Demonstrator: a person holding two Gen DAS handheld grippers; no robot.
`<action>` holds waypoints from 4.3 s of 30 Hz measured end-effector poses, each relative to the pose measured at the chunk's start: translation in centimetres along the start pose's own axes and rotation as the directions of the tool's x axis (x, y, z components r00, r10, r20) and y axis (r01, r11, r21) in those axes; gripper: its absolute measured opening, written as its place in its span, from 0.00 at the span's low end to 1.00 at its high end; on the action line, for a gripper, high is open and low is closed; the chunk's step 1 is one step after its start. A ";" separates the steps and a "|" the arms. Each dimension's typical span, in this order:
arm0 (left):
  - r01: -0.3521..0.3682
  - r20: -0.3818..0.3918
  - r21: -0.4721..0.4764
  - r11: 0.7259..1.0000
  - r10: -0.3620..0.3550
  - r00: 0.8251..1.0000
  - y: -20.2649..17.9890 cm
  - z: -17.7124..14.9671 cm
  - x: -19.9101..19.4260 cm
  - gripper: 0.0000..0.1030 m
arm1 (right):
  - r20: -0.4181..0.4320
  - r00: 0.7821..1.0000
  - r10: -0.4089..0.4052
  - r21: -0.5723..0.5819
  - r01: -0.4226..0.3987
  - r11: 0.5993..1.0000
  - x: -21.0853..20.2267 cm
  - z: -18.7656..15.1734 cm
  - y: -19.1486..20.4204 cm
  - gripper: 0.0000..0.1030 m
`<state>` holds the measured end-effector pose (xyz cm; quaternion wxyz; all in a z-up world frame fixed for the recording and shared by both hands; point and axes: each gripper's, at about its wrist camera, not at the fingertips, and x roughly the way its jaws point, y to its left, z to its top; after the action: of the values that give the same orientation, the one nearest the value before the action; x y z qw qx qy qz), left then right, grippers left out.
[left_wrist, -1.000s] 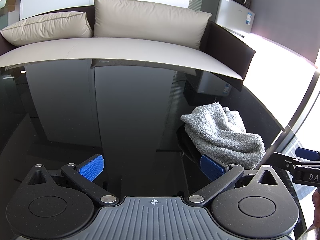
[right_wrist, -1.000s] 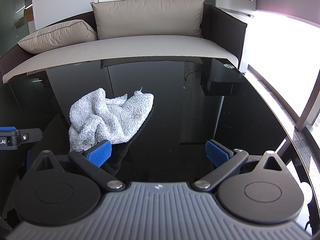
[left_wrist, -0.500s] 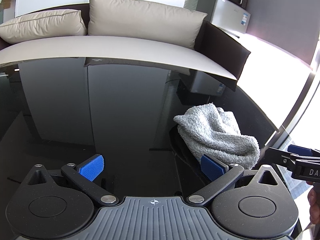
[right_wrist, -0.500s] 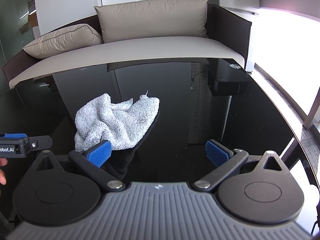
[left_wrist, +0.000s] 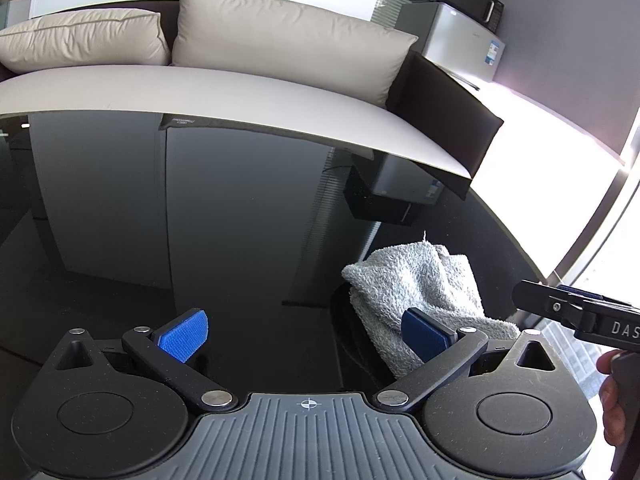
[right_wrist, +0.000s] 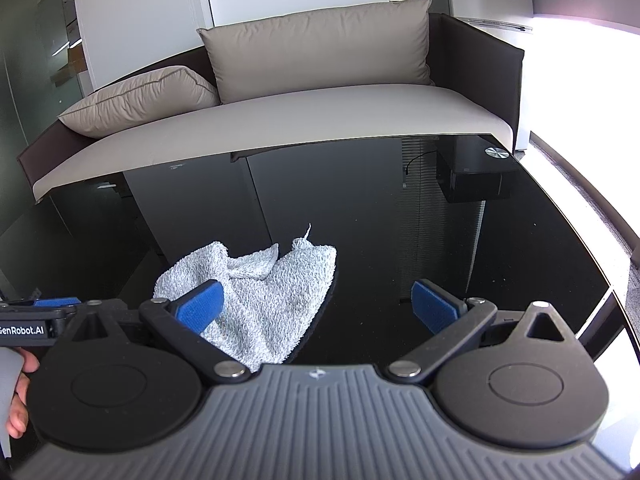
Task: Fold towel
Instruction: 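Close the left gripper on a towel corner while the right gripper grasps another corner, then lift the towel with both grippers, pulling the corners apart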
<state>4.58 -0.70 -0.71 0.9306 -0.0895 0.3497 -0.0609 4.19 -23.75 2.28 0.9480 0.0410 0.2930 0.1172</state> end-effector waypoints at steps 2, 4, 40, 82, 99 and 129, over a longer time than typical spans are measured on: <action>0.006 -0.001 0.019 1.000 -0.006 1.000 -0.4 0.2 0.4 0.99 | -0.004 1.000 0.004 -0.015 -0.004 1.000 0.6 0.3 0.1 0.99; 0.011 0.004 0.038 0.999 -0.011 1.000 -0.8 0.3 0.8 0.99 | -0.002 1.000 0.015 -0.031 -0.015 0.999 1.1 0.5 0.3 0.96; 0.089 -0.008 0.164 0.982 -0.089 0.996 -5.1 0.8 4.6 0.12 | -0.081 0.996 0.031 -0.061 -0.036 0.998 6.2 1.2 0.2 0.03; 0.038 -0.048 0.083 0.996 -0.035 0.998 -1.8 4.5 5.7 0.48 | -0.158 0.986 0.046 -0.163 -0.072 0.984 3.1 0.1 2.1 0.04; 0.058 -0.077 0.146 0.988 -0.047 0.996 -3.0 3.3 7.8 0.06 | -0.069 0.998 -0.001 0.024 0.003 1.000 3.8 2.2 -4.0 0.16; -0.035 0.056 0.129 0.991 0.028 0.998 -1.5 3.9 3.1 0.03 | 0.059 0.998 -0.010 -0.054 0.013 0.998 3.2 2.9 -1.8 0.03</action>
<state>9.37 -2.19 0.52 0.9443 -0.0249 0.3213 -0.0663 8.77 -24.70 2.67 0.9576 0.0167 0.2622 0.1186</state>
